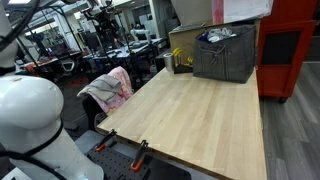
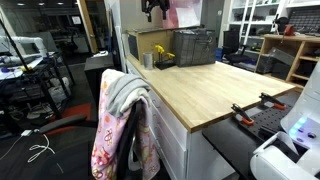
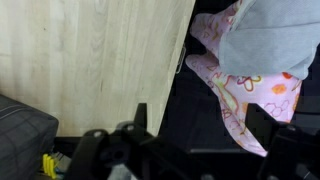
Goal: Remove the grey cloth from the chair and then put it on the table
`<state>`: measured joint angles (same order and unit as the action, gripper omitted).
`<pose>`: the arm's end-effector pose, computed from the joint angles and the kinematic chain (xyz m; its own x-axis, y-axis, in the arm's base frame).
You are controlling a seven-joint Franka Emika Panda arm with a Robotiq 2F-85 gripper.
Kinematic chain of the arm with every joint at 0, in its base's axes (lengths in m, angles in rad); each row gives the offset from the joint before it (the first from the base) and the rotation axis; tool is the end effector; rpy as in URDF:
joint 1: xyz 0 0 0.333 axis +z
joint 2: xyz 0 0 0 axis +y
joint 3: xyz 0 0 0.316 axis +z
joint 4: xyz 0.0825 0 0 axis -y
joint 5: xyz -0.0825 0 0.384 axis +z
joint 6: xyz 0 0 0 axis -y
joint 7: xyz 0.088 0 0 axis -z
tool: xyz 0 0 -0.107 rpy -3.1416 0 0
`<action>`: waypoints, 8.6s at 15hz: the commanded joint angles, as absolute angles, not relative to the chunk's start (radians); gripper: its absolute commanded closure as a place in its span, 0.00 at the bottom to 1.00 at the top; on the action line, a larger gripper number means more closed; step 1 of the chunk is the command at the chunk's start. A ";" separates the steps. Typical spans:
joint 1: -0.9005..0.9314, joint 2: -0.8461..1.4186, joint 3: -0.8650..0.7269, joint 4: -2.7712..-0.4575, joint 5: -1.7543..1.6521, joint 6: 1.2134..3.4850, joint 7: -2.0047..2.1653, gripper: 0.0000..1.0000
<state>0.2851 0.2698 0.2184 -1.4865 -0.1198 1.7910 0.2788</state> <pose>0.5792 0.2890 0.5256 0.9696 0.2382 0.0557 0.2358 -0.9707 0.0465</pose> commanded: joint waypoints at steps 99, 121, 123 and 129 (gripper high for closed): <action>0.576 0.486 0.239 -1.455 0.142 1.918 1.131 0.74; 0.546 0.635 0.206 -1.481 0.168 1.990 1.137 0.75; 0.546 0.627 0.210 -1.486 0.169 2.004 1.137 0.90; 0.544 0.570 0.213 -1.525 0.173 2.031 1.156 0.99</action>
<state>0.5585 0.6426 0.2050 -1.4624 0.1451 1.9978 1.1283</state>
